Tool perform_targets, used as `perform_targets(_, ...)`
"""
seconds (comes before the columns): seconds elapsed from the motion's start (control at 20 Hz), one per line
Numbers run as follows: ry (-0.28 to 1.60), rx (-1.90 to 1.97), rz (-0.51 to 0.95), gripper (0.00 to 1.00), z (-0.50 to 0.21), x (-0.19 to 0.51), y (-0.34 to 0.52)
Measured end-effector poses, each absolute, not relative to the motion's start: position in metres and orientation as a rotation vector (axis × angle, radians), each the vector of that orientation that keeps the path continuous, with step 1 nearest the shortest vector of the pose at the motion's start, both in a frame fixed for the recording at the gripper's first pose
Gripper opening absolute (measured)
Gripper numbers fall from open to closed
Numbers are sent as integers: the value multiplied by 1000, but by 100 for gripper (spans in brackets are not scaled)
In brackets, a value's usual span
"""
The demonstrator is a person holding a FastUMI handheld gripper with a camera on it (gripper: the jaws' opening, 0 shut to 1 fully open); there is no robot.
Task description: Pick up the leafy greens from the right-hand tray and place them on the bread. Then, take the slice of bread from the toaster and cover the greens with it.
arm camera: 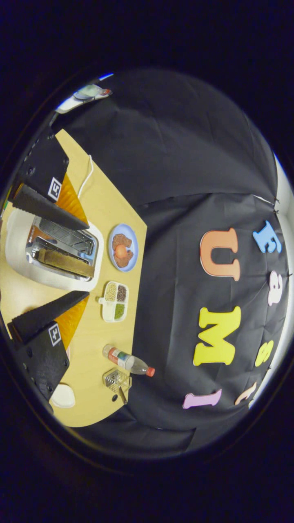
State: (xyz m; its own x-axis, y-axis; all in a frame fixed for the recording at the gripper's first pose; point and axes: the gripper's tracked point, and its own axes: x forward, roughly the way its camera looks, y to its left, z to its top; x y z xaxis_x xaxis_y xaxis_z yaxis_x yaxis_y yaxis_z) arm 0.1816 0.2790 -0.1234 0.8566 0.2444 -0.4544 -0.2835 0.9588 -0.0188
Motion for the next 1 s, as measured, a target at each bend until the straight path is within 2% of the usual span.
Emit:
perform_targets(0.05, 475, -90, 266, 86, -125, 185, 279)
perform_targets(0.15, 497, -78, 230, 52, -130, 187, 277)
perform_targets(0.2, 523, -76, 237, 48, -136, 185, 280)
perform_targets(0.4, 534, -90, 244, 18, -132, 182, 283)
perform_targets(0.65, 540, -62, 213, 9, -116, 172, 279)
perform_targets(1.0, 395, -44, 239, 9, -36, 155, 276)
